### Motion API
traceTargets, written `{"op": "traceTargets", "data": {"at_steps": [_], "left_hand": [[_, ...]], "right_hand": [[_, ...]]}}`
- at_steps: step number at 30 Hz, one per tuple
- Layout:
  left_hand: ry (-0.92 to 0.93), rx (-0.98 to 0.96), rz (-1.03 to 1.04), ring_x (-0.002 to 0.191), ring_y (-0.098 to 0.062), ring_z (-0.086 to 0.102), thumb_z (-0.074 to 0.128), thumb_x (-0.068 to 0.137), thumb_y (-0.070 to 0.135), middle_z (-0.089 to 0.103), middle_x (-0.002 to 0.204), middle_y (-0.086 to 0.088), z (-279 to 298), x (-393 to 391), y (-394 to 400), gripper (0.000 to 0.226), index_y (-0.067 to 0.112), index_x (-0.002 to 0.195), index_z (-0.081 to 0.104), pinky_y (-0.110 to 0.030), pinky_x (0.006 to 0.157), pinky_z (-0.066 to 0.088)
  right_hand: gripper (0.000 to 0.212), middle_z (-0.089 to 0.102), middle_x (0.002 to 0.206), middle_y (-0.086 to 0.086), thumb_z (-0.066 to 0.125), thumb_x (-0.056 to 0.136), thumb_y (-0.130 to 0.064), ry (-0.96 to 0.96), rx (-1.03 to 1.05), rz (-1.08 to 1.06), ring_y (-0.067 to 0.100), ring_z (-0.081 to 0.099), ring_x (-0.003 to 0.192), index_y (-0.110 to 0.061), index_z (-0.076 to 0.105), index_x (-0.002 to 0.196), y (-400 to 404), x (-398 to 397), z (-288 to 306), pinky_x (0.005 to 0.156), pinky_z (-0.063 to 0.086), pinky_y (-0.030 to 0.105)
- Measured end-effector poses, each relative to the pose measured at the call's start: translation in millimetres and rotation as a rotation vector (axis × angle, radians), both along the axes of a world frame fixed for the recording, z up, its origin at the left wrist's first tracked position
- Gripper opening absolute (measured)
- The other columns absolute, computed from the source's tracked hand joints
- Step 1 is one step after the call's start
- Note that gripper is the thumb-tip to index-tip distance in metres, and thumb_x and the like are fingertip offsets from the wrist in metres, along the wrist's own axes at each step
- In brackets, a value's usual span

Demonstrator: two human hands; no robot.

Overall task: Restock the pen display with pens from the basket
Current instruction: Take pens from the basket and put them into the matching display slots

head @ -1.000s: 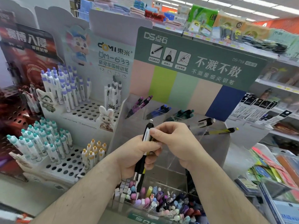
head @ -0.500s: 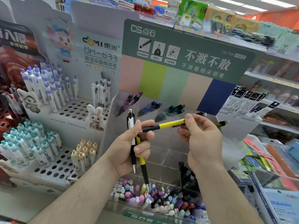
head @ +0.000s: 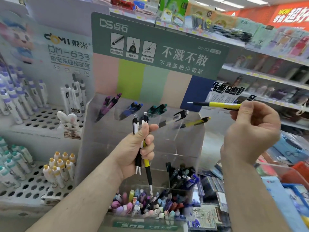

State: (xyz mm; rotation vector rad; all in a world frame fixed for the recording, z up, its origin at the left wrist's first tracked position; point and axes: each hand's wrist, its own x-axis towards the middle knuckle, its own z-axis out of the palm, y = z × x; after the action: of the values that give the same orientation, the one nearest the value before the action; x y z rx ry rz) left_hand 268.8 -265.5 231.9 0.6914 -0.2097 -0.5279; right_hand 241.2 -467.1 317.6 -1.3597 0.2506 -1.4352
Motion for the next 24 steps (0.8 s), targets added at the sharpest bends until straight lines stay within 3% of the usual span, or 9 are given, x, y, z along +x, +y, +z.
{"op": "traceTargets", "data": {"at_steps": [3, 5, 8, 10, 12, 15, 18, 24], "left_hand": [[0.002, 0.098, 0.050, 0.038, -0.005, 0.033, 0.071, 0.075, 0.047, 0.044, 0.058, 0.004, 1.0, -0.6, -5.0, 0.050, 0.008, 0.105, 0.061, -0.018, 0.038, 0.029], [0.012, 0.128, 0.073, 0.038, -0.004, 0.033, 0.059, 0.080, 0.038, 0.043, 0.057, 0.005, 2.9, -1.2, -5.4, 0.039, 0.008, 0.105, 0.060, -0.018, 0.038, 0.027], [0.012, 0.144, 0.086, 0.037, -0.004, 0.032, 0.058, 0.080, 0.036, 0.043, 0.057, 0.004, 4.4, -2.2, -3.8, 0.036, 0.008, 0.103, 0.061, -0.018, 0.038, 0.026], [0.010, 0.165, 0.093, 0.038, -0.005, 0.032, 0.059, 0.079, 0.036, 0.042, 0.057, 0.004, 4.3, -3.0, -2.4, 0.036, 0.009, 0.102, 0.061, -0.018, 0.038, 0.027], [0.005, 0.181, 0.097, 0.038, -0.005, 0.032, 0.059, 0.078, 0.036, 0.043, 0.057, 0.005, 4.1, -4.1, -1.1, 0.036, 0.009, 0.102, 0.061, -0.018, 0.038, 0.027], [-0.018, 0.209, 0.102, 0.038, -0.005, 0.032, 0.059, 0.080, 0.035, 0.043, 0.057, 0.005, 3.9, -5.2, 1.0, 0.035, 0.007, 0.102, 0.060, -0.018, 0.038, 0.025], [-0.054, 0.258, 0.110, 0.038, -0.005, 0.032, 0.058, 0.081, 0.033, 0.043, 0.058, 0.004, 4.5, -6.5, 1.7, 0.035, 0.006, 0.104, 0.060, -0.019, 0.040, 0.023], [-0.081, 0.289, 0.106, 0.038, -0.006, 0.032, 0.061, 0.079, 0.031, 0.043, 0.059, 0.003, 3.7, -10.0, -0.2, 0.035, 0.005, 0.103, 0.061, -0.022, 0.042, 0.022]], "right_hand": [[0.013, 0.062, 0.079, -0.011, 0.068, 0.091, -0.026, 0.054, -0.020, -0.059, 0.007, 0.062, 0.072, -0.033, 0.060, 0.084, -14.4, 13.5, -11.9, 0.072, 0.058, 0.031], [0.014, 0.062, 0.079, -0.012, 0.068, 0.091, -0.027, 0.102, -0.036, -0.069, 0.008, 0.060, 0.073, -0.035, 0.059, 0.083, -18.5, 21.1, -20.6, 0.071, 0.055, 0.030], [0.012, 0.059, 0.076, -0.017, 0.069, 0.092, -0.025, 0.244, -0.137, -0.038, 0.002, 0.055, 0.067, -0.028, 0.061, 0.083, -18.5, 32.6, -30.7, 0.067, 0.047, 0.023], [0.009, 0.061, 0.075, -0.015, 0.070, 0.092, -0.025, 0.393, -0.207, 0.044, 0.006, 0.057, 0.069, -0.024, 0.065, 0.085, -16.5, 38.5, -36.7, 0.069, 0.048, 0.027], [0.006, 0.064, 0.082, -0.009, 0.072, 0.090, -0.028, 0.498, -0.252, 0.096, 0.017, 0.060, 0.083, -0.028, 0.067, 0.087, -15.6, 41.5, -40.9, 0.081, 0.052, 0.037], [0.011, 0.057, 0.101, -0.001, 0.073, 0.087, -0.032, 0.575, -0.292, 0.043, 0.031, 0.053, 0.108, -0.034, 0.065, 0.081, -17.3, 44.0, -38.9, 0.097, 0.044, 0.050], [0.020, 0.057, 0.107, 0.001, 0.073, 0.085, -0.032, 0.637, -0.267, 0.080, 0.032, 0.051, 0.114, -0.037, 0.060, 0.071, -15.7, 43.3, -32.1, 0.100, 0.043, 0.051], [0.023, 0.061, 0.108, -0.001, 0.071, 0.089, -0.035, 0.657, -0.256, 0.151, 0.030, 0.052, 0.118, -0.036, 0.060, 0.069, -14.3, 43.4, -34.4, 0.102, 0.044, 0.049]]}}
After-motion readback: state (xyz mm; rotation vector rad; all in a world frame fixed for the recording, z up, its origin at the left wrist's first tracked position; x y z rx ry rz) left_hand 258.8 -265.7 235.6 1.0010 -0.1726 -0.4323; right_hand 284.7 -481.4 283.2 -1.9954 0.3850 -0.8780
